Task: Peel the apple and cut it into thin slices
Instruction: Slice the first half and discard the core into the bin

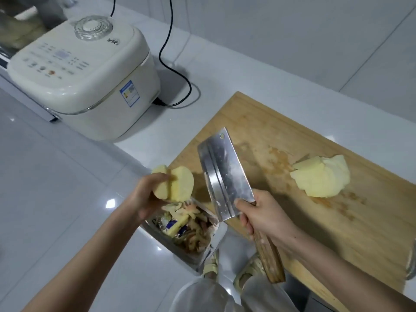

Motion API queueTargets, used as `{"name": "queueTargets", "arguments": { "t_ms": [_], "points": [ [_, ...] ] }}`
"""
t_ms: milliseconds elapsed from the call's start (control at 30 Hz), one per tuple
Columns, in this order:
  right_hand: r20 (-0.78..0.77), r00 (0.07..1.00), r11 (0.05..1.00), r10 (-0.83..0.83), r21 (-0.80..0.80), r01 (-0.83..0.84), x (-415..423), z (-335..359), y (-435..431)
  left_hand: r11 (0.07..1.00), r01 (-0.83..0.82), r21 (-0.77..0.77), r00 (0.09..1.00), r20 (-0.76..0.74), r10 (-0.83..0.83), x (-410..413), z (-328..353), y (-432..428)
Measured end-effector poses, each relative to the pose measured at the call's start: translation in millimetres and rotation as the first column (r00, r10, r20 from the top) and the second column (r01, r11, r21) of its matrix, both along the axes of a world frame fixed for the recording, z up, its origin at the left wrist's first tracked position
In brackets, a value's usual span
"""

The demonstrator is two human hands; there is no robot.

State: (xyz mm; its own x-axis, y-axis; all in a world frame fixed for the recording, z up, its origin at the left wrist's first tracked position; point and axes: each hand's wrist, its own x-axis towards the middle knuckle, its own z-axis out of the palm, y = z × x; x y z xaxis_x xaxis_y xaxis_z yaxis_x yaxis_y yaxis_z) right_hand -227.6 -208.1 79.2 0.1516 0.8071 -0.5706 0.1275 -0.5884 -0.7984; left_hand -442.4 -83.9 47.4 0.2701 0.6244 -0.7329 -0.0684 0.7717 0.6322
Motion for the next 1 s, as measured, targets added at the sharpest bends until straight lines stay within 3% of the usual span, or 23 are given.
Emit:
{"name": "queueTargets", "arguments": {
  "t_ms": [133,267,400,600,667,767,933,1000],
  "points": [
    [-0.018,0.992,0.992,-0.124,-0.017,0.123,34.7,5.2,-3.0,0.983,0.145,0.115,0.989,-0.014,-0.145,49.5,1.5,13.6],
    [-0.013,0.979,0.979,-0.203,-0.008,0.203,62.1,9.2,-10.4,0.854,0.412,0.318,0.902,-0.277,-0.332,110.8,4.2,14.8],
    [-0.03,0.973,0.973,-0.231,-0.005,0.231,79.4,11.4,-17.1,0.759,0.559,0.335,0.792,-0.487,-0.368,152.8,-2.8,14.1],
    [-0.096,0.944,0.948,-0.317,-0.038,0.315,94.1,15.4,-18.6,0.886,0.447,0.121,0.84,-0.398,-0.369,158.7,-9.2,30.9],
    [-0.106,0.937,0.942,-0.334,-0.039,0.332,97.2,18.2,-16.8,0.928,0.364,-0.083,0.895,-0.246,-0.373,156.5,-7.8,37.2],
    [-0.109,0.937,0.943,-0.332,-0.036,0.33,100.4,19.3,-15.3,0.898,0.251,-0.362,0.967,0.056,-0.248,156.4,-4.1,42.9],
    [-0.107,0.942,0.948,-0.318,-0.023,0.317,99.3,15.3,-16.5,0.9,0.133,-0.415,0.985,0.154,-0.074,159.9,-5.0,41.3],
    [-0.106,0.936,0.942,-0.334,-0.023,0.334,99.4,14.0,-17.2,0.959,0.118,-0.258,0.992,0.075,-0.102,167.4,-2.0,32.5]
  ]
}}
